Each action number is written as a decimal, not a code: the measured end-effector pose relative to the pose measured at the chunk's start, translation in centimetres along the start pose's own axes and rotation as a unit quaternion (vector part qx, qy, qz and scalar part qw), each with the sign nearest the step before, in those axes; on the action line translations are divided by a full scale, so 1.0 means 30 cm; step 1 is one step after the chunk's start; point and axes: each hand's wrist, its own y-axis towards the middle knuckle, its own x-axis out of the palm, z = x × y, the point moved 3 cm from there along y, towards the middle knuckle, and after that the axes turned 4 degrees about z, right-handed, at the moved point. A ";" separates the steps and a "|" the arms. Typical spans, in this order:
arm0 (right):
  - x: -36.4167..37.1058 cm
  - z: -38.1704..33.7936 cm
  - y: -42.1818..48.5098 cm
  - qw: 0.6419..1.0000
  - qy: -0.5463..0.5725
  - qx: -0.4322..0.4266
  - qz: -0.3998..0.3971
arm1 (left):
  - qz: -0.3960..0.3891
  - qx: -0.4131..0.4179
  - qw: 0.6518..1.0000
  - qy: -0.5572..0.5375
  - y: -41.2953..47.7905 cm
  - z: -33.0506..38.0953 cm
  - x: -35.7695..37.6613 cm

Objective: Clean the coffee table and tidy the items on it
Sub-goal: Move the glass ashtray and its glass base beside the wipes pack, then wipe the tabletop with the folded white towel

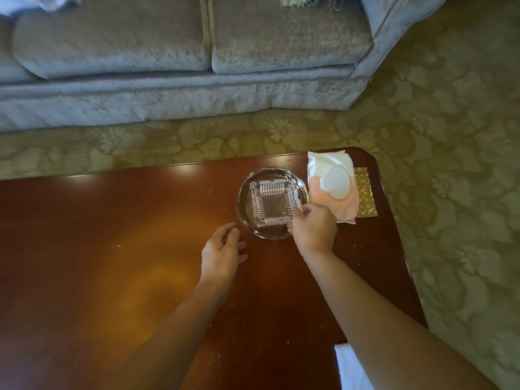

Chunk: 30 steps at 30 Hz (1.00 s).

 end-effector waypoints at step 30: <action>-0.669 1.288 -0.597 0.889 -0.386 -0.223 -0.102 | -0.218 0.390 0.621 0.644 -0.944 -0.810 0.450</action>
